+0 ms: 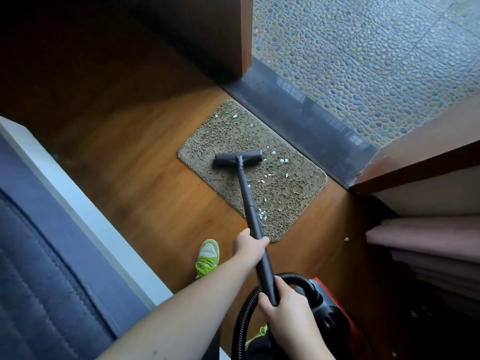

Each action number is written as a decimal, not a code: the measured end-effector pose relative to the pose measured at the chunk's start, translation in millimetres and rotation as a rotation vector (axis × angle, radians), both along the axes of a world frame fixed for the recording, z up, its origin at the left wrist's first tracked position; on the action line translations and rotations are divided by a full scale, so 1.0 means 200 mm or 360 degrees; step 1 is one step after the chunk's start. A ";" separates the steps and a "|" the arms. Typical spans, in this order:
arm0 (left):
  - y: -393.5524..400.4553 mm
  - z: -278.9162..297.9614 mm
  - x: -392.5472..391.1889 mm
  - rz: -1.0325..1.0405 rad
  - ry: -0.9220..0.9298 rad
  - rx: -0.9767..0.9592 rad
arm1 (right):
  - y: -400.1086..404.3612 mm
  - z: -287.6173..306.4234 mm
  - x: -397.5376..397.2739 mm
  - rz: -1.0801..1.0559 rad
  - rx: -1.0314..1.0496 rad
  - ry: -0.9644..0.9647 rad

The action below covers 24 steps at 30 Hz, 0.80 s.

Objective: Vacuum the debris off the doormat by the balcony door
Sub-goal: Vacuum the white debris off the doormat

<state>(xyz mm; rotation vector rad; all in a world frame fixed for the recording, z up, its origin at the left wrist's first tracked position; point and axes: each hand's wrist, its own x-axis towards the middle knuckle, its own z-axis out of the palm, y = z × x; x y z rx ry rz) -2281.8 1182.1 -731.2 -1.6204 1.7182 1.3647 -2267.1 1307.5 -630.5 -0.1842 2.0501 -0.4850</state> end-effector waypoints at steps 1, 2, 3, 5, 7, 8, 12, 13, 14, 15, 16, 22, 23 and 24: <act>-0.05 -0.01 -0.01 0.0001 0.0006 -0.0013 | -0.05 0.00 -0.02 0.0007 0.0007 0.0002; -0.11 -0.01 -0.03 0.0009 0.0014 -0.0012 | -0.11 0.00 -0.03 0.0008 0.0005 0.0010; -0.16 -0.02 -0.05 0.0015 0.0026 -0.0008 | -0.16 0.00 -0.05 0.0006 -0.0003 0.0032; -0.26 -0.02 -0.09 0.0004 0.0035 -0.0007 | -0.26 0.00 -0.10 0.0025 -0.0022 0.0083; -0.37 -0.03 -0.14 -0.0022 0.0052 -0.0013 | -0.37 0.00 -0.14 0.0024 -0.0042 0.0112; -0.43 -0.03 -0.17 -0.0032 0.0068 -0.0015 | -0.42 -0.01 -0.16 0.0017 -0.0043 0.0114; -0.65 -0.06 -0.28 -0.0077 0.0124 -0.0024 | -0.64 -0.04 -0.24 -0.0044 -0.0060 0.0126; -0.70 -0.07 -0.31 -0.0090 0.0127 -0.0026 | -0.68 -0.05 -0.26 -0.0071 -0.0071 0.0128; -0.75 -0.08 -0.34 -0.0099 0.0136 -0.0023 | -0.72 -0.07 -0.29 -0.0093 -0.0079 0.0131; -0.79 -0.09 -0.37 -0.0104 0.0136 -0.0008 | -0.76 -0.09 -0.31 -0.0102 -0.0085 0.0137; -0.82 -0.11 -0.39 -0.0116 0.0144 -0.0003 | -0.79 -0.10 -0.33 -0.0104 -0.0083 0.0141; -0.95 -0.19 -0.46 -0.0115 0.0154 0.0027 | -0.92 -0.16 -0.42 -0.0159 -0.0104 0.0107; -0.95 -0.19 -0.47 -0.0110 0.0147 0.0031 | -0.93 -0.16 -0.42 -0.0162 -0.0106 0.0109; -0.96 -0.20 -0.48 -0.0116 0.0146 0.0023 | -0.94 -0.17 -0.43 -0.0172 -0.0111 0.0111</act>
